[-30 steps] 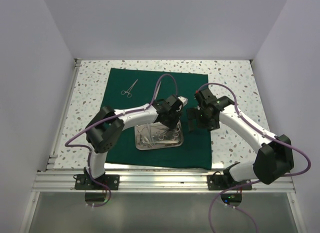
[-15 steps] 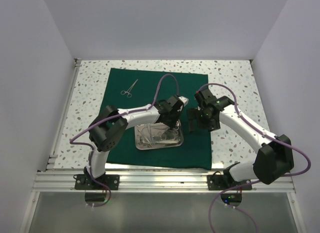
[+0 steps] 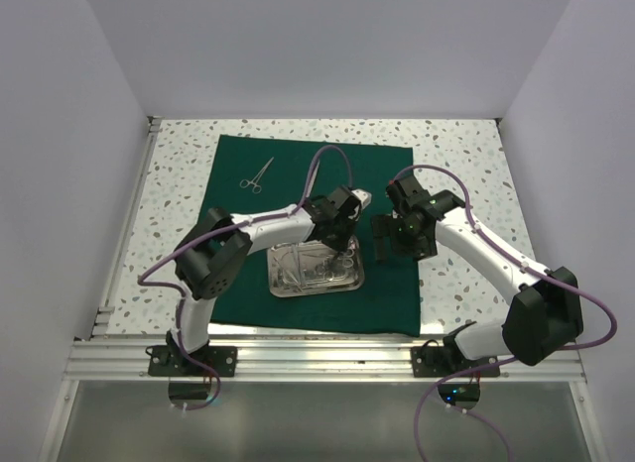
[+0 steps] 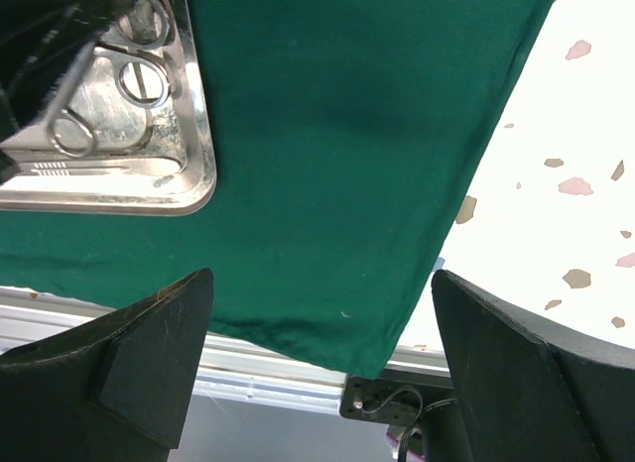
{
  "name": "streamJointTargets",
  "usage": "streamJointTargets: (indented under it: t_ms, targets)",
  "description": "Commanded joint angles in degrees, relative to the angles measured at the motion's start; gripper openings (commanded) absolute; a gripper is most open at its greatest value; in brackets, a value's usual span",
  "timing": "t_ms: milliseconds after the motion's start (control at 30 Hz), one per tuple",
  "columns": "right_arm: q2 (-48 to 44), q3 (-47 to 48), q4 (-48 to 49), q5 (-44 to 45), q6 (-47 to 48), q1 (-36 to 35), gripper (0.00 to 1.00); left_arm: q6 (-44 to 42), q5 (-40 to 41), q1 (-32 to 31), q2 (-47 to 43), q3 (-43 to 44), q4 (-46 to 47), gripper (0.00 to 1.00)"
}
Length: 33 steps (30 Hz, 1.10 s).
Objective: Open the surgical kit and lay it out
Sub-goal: Pick up the medical item from the container, then place the medical item in the surgical kit.
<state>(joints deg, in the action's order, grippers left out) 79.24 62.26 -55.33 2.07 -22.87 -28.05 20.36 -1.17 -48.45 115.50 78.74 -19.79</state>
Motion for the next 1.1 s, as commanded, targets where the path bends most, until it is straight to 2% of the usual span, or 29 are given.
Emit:
streamJointTargets:
  t_ms: [0, 200, 433, 633, 933, 1000, 1067]
  targets:
    - [-1.02, 1.81, -0.04, 0.31, 0.29, 0.28, 0.95, -0.59, 4.15, 0.63, -3.78, 0.27, -7.27, 0.0]
    - [-0.49, 1.9, 0.66, -0.48, 0.02, 0.19, 0.95, -1.9, 8.2, 3.7, -12.13, 4.4, -13.95, 0.0]
    - [0.03, 1.9, 1.02, -1.27, 0.2, 0.28, 0.95, -7.34, 9.78, 13.98, -13.82, 7.91, -15.1, 0.0]
    - [-1.01, 1.9, 0.49, -3.28, 0.81, 0.28, 0.95, -11.04, 12.51, 24.26, -6.35, 16.0, -12.74, 0.0]
    - [-5.06, 0.32, -2.59, -3.65, 0.9, 0.19, 0.94, -15.7, 10.05, 31.56, 14.19, 36.9, -13.96, 0.0]
    - [-5.5, 0.32, -3.29, -3.65, 0.81, 0.19, 0.95, -15.53, 10.4, 32.36, 16.5, 38.94, -14.13, 0.0]
    - [-5.68, 0.49, -3.73, -3.73, 0.72, 0.19, 0.94, -15.18, 10.92, 33.15, 19.22, 41.65, -14.13, 0.13]
